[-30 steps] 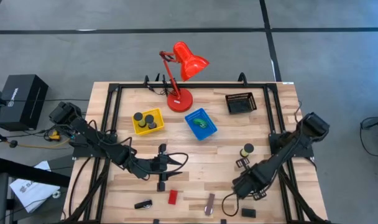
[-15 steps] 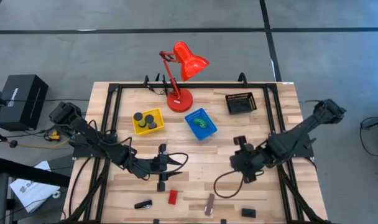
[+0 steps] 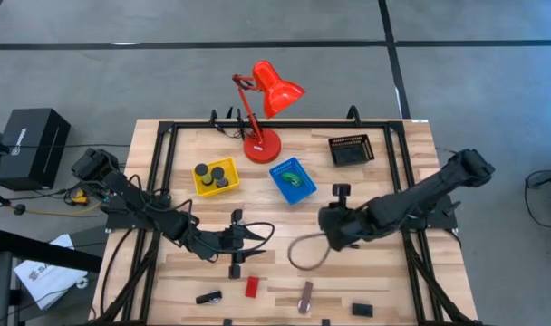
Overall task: Pick & Place Office items
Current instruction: Put the white wristwatch into the blue bin
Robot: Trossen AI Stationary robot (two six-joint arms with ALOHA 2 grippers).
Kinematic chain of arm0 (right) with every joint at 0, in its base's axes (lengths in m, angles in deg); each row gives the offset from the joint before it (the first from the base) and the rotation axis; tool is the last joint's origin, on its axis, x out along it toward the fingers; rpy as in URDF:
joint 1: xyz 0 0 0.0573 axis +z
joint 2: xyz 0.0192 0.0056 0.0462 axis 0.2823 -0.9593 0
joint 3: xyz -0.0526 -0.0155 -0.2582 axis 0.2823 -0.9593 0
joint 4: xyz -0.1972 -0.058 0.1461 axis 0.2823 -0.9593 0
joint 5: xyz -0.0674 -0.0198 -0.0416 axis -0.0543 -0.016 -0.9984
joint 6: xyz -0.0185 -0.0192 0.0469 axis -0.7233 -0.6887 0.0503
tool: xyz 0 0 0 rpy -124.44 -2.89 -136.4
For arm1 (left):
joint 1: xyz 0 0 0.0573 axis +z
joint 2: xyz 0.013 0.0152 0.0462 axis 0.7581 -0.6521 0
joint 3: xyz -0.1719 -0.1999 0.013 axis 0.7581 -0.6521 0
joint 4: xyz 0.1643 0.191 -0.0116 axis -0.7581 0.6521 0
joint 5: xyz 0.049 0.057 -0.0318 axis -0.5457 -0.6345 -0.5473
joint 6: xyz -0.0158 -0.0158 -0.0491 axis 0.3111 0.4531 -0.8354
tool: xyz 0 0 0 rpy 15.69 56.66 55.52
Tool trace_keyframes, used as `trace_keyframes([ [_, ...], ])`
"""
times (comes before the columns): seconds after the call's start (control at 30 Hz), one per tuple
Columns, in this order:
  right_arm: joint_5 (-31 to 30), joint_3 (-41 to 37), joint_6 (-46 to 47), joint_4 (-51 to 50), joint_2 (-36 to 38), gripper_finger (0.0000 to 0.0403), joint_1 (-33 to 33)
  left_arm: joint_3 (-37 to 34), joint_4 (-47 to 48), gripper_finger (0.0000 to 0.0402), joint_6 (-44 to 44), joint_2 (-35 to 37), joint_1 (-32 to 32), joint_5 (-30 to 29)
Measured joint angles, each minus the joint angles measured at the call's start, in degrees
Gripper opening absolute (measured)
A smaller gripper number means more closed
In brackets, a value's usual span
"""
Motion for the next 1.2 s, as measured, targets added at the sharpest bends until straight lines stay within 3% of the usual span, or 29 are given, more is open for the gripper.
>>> trace_keyframes([
  [0.13,-4.47,-0.04,3.82,-0.57,-4.11,0.0019,-1.66,0.0,-0.01,0.014,-0.01,0.0,0.0,0.0],
  [0.67,-9.28,-0.04,3.19,-0.17,-11.73,0.0013,-10.55,0.0,-0.35,0.014,-0.03,0.02,2.4,0.0],
  [0.93,-8.75,0.01,-6.62,17.89,-11.72,0.0014,-16.61,0.0,-0.43,0.014,-0.83,0.01,4.07,0.01],
  [1.2,-0.5,0.01,-11.09,27.56,-11.71,0.0014,-24.34,0.0,-0.43,0.014,-1.04,0.02,4.17,0.01],
])
